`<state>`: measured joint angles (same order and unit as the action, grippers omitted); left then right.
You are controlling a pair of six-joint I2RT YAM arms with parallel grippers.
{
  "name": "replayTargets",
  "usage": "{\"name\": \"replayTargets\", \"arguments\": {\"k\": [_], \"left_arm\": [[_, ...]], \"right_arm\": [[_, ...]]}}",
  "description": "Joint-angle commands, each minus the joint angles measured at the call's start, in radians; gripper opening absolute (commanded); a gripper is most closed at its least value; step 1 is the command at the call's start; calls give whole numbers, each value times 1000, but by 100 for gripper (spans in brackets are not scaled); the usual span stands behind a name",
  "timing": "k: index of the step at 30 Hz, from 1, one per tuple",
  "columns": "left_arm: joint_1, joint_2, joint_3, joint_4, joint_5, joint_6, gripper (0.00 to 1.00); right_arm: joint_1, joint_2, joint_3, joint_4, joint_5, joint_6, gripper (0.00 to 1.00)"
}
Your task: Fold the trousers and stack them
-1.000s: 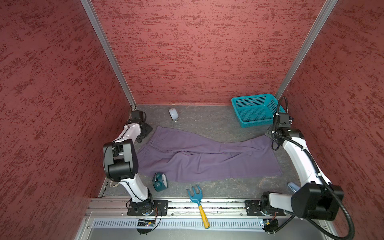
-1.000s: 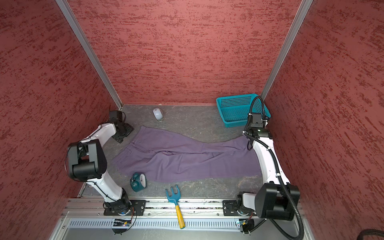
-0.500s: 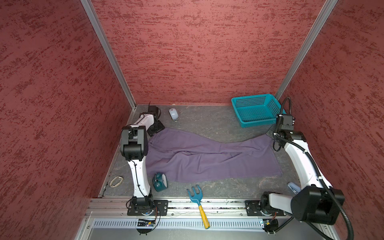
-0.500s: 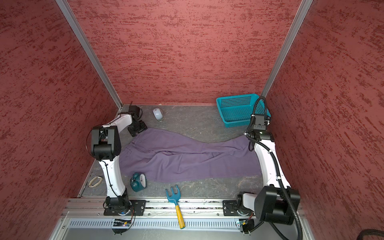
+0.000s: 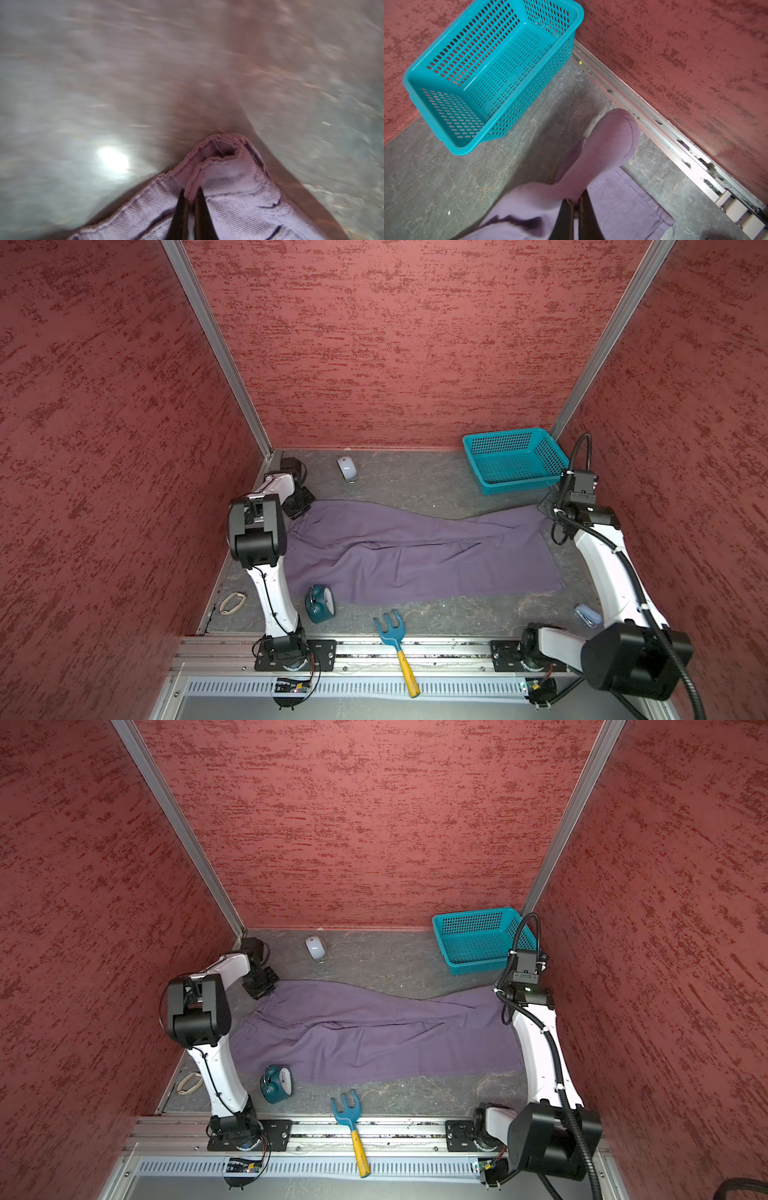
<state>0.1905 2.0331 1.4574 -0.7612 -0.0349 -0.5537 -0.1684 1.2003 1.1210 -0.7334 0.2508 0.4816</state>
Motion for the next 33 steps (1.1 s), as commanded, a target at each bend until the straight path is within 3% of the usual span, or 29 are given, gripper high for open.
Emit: {"name": "replayTargets", "arguments": {"k": [1, 5, 10, 12, 19, 24, 25, 27, 29, 33], "left_arm": [[87, -90, -55, 24, -25, -48, 0], [141, -158, -85, 27, -56, -69, 0], [168, -168, -81, 53, -20, -88, 0], [162, -153, -64, 50, -12, -92, 0], [159, -98, -3, 72, 12, -92, 0], [159, -35, 64, 70, 35, -113, 0], [160, -28, 68, 74, 36, -115, 0], [159, -15, 78, 83, 40, -122, 0], [159, -6, 87, 89, 43, -124, 0], [161, -4, 90, 101, 55, -134, 0]], "right_arm": [[-9, -19, 50, 2, -26, 1, 0], [-9, -10, 61, 25, -91, 23, 0], [-9, 74, 48, 126, -345, 75, 0], [-9, 119, 46, 139, -386, 93, 0], [-9, 220, 98, 183, -266, 52, 0], [-10, 393, 180, 198, -188, 19, 0], [-9, 425, 196, 194, -181, 16, 3], [-9, 488, 227, 185, -176, 9, 18], [-9, 535, 251, 178, -178, 9, 44], [-9, 540, 254, 188, -175, 15, 62]]}}
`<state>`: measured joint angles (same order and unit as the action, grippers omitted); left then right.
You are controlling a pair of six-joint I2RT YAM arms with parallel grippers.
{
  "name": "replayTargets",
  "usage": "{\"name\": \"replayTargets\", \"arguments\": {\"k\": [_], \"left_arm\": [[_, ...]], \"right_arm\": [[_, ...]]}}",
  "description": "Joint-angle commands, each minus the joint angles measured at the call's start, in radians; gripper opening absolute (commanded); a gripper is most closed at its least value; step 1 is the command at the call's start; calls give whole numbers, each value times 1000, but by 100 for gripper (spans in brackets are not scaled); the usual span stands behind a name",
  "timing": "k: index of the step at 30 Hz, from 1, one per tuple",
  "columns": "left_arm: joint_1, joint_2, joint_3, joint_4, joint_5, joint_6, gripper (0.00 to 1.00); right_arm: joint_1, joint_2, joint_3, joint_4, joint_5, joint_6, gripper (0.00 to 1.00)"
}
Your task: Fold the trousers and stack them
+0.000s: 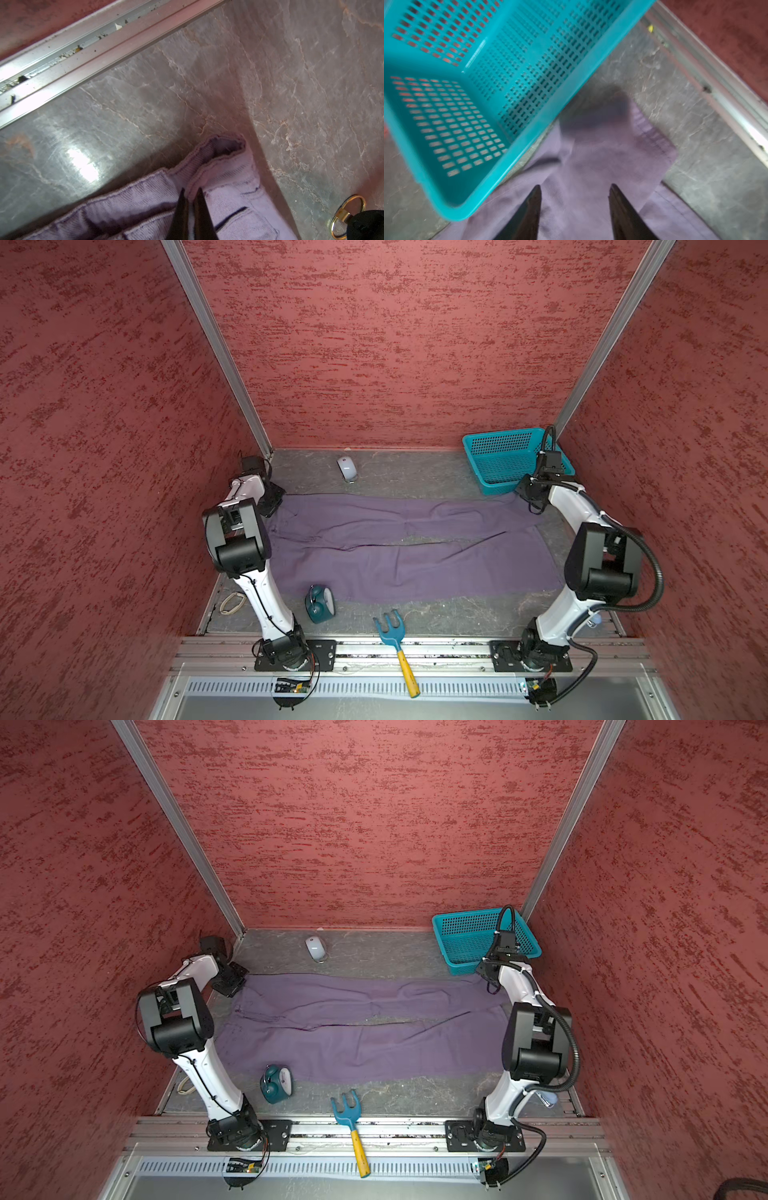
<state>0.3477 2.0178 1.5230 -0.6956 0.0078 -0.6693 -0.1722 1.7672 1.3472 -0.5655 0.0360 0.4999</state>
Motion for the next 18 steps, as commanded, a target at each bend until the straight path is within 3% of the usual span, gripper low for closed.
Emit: {"name": "replayTargets", "arguments": {"k": [1, 6, 9, 10, 13, 14, 16, 18], "left_arm": [[5, 6, 18, 46, 17, -20, 0], [9, -27, -33, 124, 64, -30, 0], [11, -49, -57, 161, 113, -30, 5], [11, -64, -71, 182, 137, -27, 11], [7, -121, -108, 231, 191, -23, 46], [4, -141, -118, 236, 197, -20, 54], [-12, -186, -137, 232, 191, -15, 60], [-39, -227, -165, 235, 178, -1, 63]], "right_arm": [[-5, -39, 26, 17, 51, -7, 66], [-7, -148, -26, -13, 111, -44, 69], [-6, -234, -118, -17, 122, -60, 59], [-6, -262, -158, -18, 122, -62, 52], [-10, -308, -258, -22, 124, -73, 35], [-13, -331, -285, -25, 126, -80, 30], [-23, -348, -323, -29, 115, -90, 21], [-30, -340, -344, -26, 94, -93, 20]]}}
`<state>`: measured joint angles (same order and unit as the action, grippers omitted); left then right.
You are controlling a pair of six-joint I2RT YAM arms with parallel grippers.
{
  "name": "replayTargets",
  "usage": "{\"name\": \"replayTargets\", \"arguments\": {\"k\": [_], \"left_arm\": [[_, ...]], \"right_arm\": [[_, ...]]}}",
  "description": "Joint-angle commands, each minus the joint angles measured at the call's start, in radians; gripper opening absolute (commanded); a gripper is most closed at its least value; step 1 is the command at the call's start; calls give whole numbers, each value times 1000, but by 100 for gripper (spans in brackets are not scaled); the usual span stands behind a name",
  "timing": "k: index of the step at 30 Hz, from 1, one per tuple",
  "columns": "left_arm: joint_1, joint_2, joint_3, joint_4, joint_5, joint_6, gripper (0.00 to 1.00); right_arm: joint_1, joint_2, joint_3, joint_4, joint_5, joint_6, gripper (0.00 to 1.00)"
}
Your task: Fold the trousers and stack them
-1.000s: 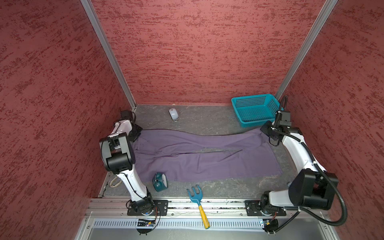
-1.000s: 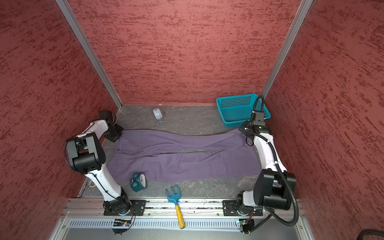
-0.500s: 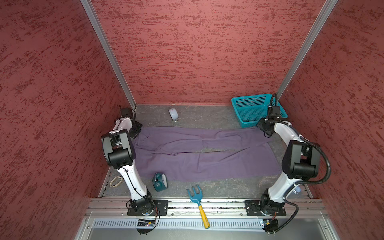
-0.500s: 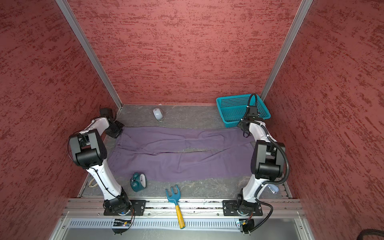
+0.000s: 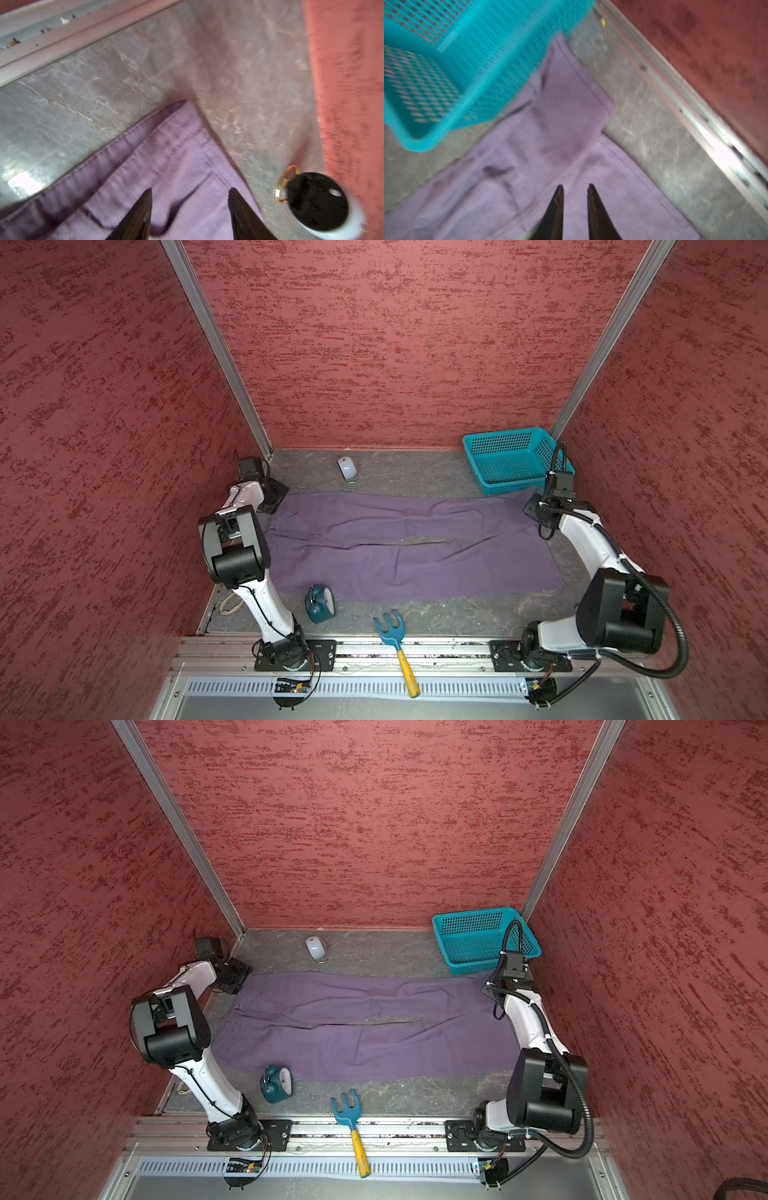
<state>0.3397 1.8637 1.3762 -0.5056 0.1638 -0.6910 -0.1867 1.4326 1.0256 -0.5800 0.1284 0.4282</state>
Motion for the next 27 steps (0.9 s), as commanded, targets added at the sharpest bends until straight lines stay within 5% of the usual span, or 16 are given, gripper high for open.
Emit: {"name": "replayTargets", "arguments": {"k": [1, 5, 8, 11, 14, 20, 27], "left_arm": [[-49, -87, -27, 39, 11, 33, 64], [-108, -88, -45, 0, -14, 59, 67], [-123, -65, -70, 11, 5, 59, 50], [-120, -40, -94, 30, 28, 49, 43], [-121, -15, -105, 45, 33, 45, 41], [-110, 55, -71, 43, 20, 41, 34], [-88, 124, 5, -13, -49, 15, 25]], "right_arm": [[-17, 6, -28, -6, -10, -22, 22], [-23, 108, -19, 27, -63, -19, 52], [-23, 191, 4, 53, -90, -6, 59], [-23, 246, 16, 96, -102, 13, 59], [-24, 286, 23, 133, -123, 31, 51], [-23, 349, 45, 91, -123, 28, 0], [-37, 171, -40, -38, 32, 15, 0]]}}
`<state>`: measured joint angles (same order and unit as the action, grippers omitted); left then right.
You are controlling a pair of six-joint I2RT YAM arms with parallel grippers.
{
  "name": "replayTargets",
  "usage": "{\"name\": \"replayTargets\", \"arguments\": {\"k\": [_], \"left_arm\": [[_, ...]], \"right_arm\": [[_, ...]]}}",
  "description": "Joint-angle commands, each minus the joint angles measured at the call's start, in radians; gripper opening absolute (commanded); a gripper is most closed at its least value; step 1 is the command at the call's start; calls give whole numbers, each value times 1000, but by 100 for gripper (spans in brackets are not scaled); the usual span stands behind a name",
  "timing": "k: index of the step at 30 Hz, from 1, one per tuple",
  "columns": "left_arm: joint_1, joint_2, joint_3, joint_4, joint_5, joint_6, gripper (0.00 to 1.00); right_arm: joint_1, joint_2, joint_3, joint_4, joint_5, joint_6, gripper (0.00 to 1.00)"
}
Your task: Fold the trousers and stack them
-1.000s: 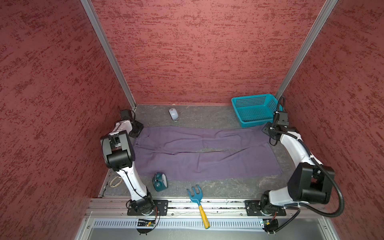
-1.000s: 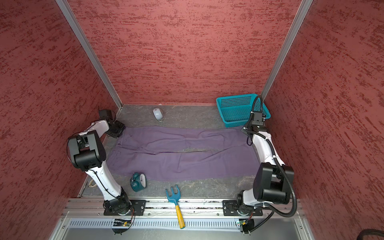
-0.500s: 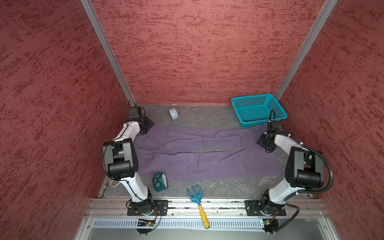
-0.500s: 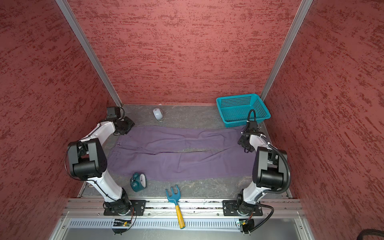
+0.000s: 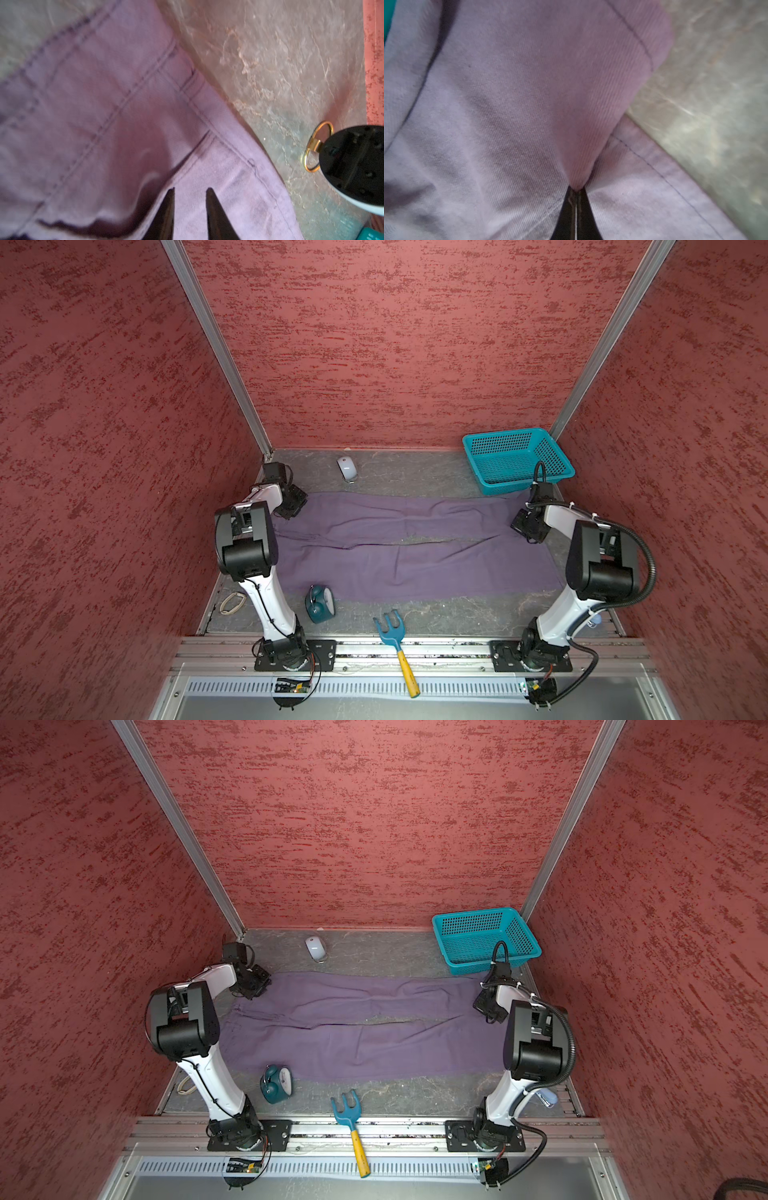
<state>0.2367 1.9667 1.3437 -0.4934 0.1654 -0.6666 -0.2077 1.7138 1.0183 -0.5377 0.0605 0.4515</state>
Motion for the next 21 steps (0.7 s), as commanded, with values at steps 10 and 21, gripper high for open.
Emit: {"name": "replayTargets", "arguments": {"k": [10, 21], "left_arm": [[62, 45, 78, -65, -119, -33, 21], [40, -45, 11, -108, -191, -24, 45]], "right_arm": [[-131, -334, -148, -116, 59, 32, 13], [-132, -292, -53, -112, -23, 8, 53]]}}
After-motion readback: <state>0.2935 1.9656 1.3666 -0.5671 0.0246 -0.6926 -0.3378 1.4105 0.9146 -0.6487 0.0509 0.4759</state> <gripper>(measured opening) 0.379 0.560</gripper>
